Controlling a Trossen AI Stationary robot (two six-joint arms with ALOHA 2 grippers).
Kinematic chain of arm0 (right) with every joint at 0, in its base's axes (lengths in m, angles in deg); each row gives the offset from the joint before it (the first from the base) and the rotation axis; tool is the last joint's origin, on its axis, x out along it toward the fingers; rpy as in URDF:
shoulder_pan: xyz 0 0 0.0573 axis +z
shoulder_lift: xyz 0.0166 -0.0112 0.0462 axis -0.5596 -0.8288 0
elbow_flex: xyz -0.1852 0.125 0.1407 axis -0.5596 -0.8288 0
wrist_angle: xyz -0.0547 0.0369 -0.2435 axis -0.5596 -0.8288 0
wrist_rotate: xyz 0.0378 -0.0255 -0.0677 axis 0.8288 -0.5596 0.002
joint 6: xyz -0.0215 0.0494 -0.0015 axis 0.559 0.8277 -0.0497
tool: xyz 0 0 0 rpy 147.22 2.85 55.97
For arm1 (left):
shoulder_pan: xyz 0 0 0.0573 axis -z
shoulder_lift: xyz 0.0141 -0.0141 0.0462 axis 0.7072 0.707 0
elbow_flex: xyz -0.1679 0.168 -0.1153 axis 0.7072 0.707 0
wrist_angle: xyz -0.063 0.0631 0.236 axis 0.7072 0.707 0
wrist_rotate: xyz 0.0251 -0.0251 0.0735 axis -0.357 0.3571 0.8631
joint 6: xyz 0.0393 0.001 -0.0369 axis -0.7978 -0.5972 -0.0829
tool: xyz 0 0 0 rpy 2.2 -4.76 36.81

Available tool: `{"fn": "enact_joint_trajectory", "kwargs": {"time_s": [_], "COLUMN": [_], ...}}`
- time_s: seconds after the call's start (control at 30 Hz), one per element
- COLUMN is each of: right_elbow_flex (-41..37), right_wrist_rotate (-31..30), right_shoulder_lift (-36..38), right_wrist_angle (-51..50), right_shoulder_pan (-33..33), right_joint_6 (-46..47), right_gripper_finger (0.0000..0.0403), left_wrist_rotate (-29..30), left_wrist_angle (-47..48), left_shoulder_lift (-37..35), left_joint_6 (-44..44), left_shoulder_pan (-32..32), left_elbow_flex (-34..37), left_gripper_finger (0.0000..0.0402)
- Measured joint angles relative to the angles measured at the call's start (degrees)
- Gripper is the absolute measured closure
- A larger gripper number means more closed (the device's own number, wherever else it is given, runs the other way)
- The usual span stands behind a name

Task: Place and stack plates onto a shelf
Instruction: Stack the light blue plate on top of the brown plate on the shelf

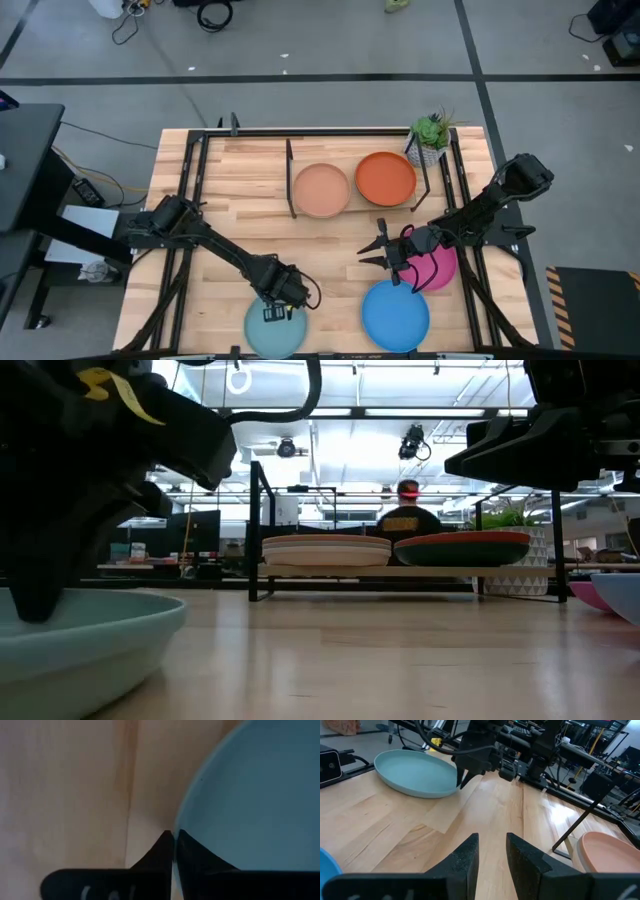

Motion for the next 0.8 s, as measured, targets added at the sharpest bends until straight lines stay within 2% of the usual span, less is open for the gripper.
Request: {"fn": "enact_joint_trajectory", "kwargs": {"time_s": [0.13, 0.37, 0.73, 0.8], "right_elbow_flex": [0.0, 0.0, 0.0, 0.0], "right_wrist_rotate": [0.0, 1.1, 1.1, 1.0], "right_shoulder_lift": [0.0, 0.0, 0.0, 0.0], "right_wrist_angle": [0.0, -0.5, -3.5, -3.5], "right_shoulder_pan": [0.0, 0.0, 4.0, 5.1], "right_joint_6": [0.5, 3.9, 8.2, 8.3], "right_gripper_finger": [0.0299, 0.0299, 0.0299, 0.0298], "left_wrist_rotate": [0.8, 9.9, 10.6, 12.2], "left_wrist_angle": [0.9, 1.7, 3.1, 3.0], "left_shoulder_lift": [-1.7, -5.2, -5.2, -5.2], "left_joint_6": [-0.8, -3.0, -13.2, -14.6], "left_shoulder_pan": [-1.7, -8.5, -21.0, -22.7], "left_elbow_flex": [-1.2, -8.0, -18.2, -20.5], "left_gripper_finger": [0.0387, 0.0387, 0.0383, 0.0384]}}
